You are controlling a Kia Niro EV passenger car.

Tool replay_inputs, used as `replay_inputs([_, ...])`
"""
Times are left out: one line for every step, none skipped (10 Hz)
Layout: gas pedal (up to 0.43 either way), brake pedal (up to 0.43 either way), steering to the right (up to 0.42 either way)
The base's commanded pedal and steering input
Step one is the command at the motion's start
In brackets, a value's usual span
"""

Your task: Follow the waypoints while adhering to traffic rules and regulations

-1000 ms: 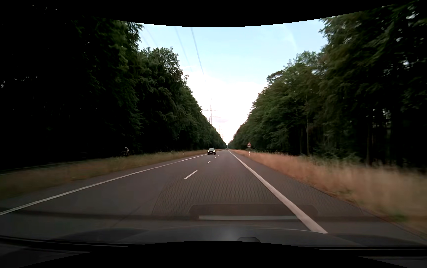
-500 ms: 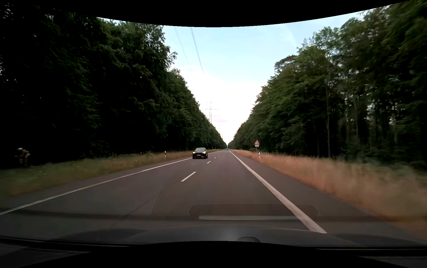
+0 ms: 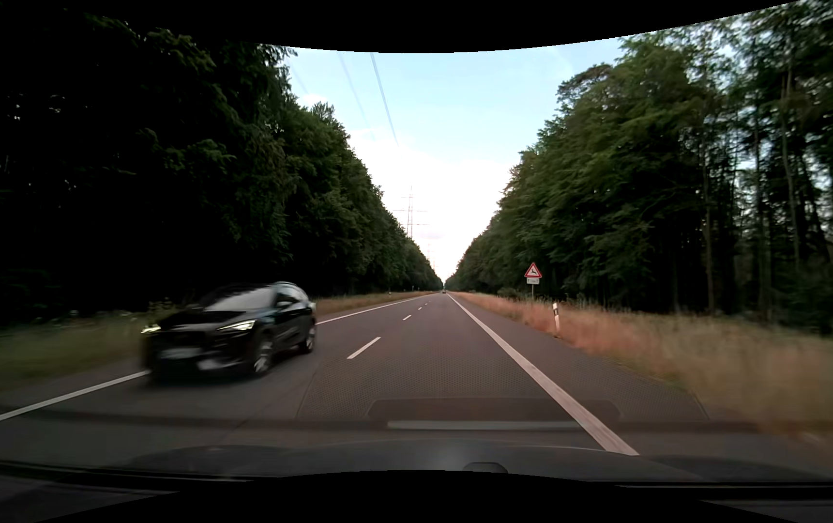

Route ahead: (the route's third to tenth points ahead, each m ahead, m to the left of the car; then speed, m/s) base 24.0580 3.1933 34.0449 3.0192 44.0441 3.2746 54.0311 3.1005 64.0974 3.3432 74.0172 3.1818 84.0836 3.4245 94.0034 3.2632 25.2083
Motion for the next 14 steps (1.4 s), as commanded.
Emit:
replay_inputs([0.008,0.0,-0.002])
replay_inputs([0.008,0.0,-0.002])
replay_inputs([0.02,0.0,-0.003])
replay_inputs([0.02,0.0,-0.002])
replay_inputs([0.02,0.0,-0.001])
replay_inputs([0.02,0.0,0.0])
replay_inputs([0.02,0.0,0.0])
replay_inputs([0.028,0.0,0.0])
replay_inputs([0.028,0.0,-0.001])
replay_inputs([0.039,0.0,-0.001])
replay_inputs([0.039,0.0,-0.002])
replay_inputs([0.047,0.0,-0.002])
replay_inputs([0.047,0.0,-0.002])
replay_inputs([0.047,0.0,-0.002])
